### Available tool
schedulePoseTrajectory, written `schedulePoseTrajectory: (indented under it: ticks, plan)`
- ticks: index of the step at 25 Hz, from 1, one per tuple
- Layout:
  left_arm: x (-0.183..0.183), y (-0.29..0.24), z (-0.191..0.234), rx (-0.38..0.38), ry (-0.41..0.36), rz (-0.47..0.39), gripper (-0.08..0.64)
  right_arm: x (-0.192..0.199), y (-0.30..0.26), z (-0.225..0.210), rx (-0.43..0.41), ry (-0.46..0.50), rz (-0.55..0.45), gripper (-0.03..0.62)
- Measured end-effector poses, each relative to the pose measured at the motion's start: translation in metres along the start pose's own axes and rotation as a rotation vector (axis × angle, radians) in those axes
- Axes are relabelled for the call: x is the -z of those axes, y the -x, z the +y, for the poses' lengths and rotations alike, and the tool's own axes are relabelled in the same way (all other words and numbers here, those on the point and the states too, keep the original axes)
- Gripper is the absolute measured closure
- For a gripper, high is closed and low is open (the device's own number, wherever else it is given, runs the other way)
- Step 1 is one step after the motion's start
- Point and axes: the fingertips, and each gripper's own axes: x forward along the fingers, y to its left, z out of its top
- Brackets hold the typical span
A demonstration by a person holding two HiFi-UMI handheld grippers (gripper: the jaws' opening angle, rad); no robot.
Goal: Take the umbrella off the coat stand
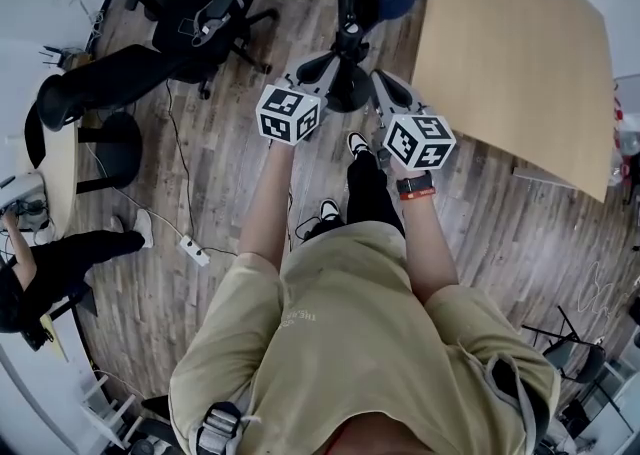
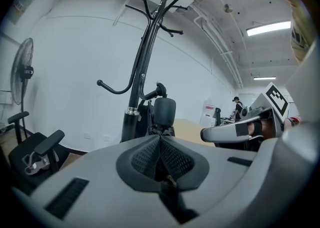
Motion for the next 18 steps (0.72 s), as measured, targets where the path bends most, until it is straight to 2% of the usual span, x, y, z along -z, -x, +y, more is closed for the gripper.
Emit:
schedulePoseTrajectory:
  ticks: [7,11,18]
  plan:
    - [-0.006,0.016,-0.005,-0.013,0.02,-0.005,0.534,-0.009,0.007,0.01,0.002,0.009,-0.016,0.575]
    - [-0.007,0.032,-0.011,-0.026,0.062,-0.004,0.534,-0.011,0.018,0.016,0.011,0.021,-0.027,0.575]
    - [-0.014,0.071,-0.014,-0.12,0.118,-0.011,0.534,-0.021,0.036,0.034,0.022,0.078,-0.05,0.575]
